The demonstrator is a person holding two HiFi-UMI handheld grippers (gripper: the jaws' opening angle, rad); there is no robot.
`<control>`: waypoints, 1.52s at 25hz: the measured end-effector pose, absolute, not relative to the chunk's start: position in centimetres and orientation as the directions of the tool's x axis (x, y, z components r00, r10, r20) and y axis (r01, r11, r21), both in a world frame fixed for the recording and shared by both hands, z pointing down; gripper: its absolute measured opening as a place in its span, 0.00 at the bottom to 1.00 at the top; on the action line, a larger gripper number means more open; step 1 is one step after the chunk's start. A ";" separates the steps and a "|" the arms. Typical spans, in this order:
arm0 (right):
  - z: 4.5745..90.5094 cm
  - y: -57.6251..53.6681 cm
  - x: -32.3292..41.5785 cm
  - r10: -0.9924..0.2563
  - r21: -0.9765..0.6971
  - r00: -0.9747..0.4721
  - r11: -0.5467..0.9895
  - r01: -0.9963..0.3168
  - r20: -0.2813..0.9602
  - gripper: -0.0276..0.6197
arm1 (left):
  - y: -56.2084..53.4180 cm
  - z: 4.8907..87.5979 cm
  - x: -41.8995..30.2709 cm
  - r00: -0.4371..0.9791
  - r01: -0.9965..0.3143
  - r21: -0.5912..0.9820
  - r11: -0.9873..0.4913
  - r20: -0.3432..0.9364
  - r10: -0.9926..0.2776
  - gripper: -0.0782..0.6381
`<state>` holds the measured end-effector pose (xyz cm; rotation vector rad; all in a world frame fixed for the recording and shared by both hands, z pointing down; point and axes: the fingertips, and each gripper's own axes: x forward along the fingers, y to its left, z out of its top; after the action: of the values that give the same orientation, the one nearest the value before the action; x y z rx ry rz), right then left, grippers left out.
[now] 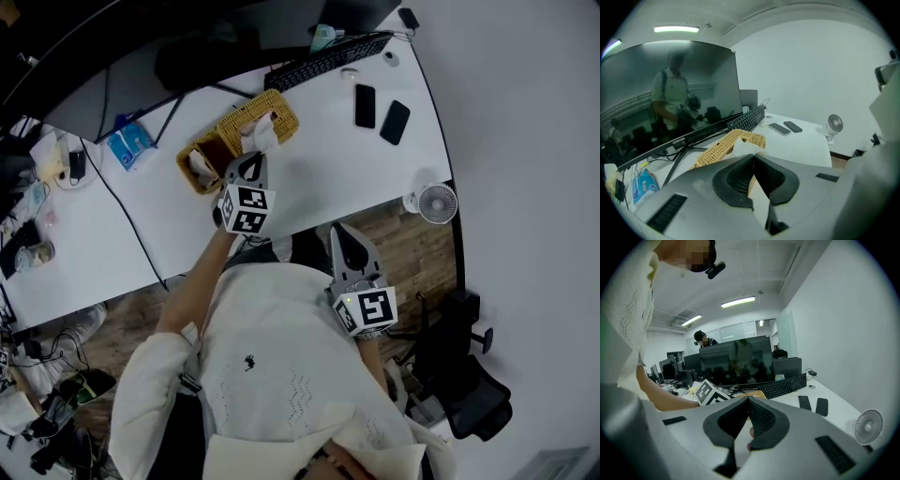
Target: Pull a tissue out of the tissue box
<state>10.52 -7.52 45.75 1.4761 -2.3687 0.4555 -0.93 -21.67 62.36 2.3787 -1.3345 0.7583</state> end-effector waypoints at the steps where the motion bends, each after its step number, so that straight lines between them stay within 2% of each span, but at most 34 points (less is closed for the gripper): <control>1: 45.8 -7.4 10.6 -0.804 -0.104 -0.419 0.416 -0.903 0.422 0.04 | -21.5 62.4 -0.9 0.425 -0.856 0.010 -0.518 0.585 -0.691 0.13; 38: 45.7 -5.3 12.1 -0.809 -0.107 -0.417 0.412 -0.905 0.414 0.04 | -19.1 61.7 0.8 0.440 -0.848 0.011 -0.530 0.574 -0.691 0.13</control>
<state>12.08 -5.31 45.72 1.4882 -2.3736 0.4569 0.79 -19.09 61.66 2.3985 -1.3231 0.7487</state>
